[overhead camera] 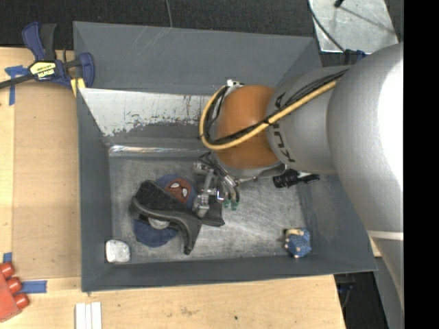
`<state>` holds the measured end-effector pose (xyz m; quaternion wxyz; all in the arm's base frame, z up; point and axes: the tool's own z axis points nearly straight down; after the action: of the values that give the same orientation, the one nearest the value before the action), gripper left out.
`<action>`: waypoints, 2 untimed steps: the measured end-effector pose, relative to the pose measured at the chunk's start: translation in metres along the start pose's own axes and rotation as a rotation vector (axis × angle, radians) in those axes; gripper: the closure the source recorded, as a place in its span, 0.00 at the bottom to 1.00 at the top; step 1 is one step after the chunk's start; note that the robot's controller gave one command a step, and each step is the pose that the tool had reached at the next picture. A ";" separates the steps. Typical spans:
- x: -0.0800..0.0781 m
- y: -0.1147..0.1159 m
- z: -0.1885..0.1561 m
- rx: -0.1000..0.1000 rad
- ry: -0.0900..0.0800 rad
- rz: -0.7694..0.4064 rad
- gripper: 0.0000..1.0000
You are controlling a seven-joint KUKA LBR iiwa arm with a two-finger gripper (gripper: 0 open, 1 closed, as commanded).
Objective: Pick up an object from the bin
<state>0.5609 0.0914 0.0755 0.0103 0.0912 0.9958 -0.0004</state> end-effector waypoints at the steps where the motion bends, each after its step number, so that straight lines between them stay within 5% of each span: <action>1: -0.002 0.002 -0.002 -0.006 -0.004 0.002 1.00; 2: -0.005 -0.001 -0.002 -0.008 -0.001 -0.029 1.00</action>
Offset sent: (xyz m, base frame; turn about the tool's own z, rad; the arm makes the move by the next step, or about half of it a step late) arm 0.0000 0.0000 0.0000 0.0000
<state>0.5656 0.0894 0.0773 0.0110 0.0766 0.9970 0.0035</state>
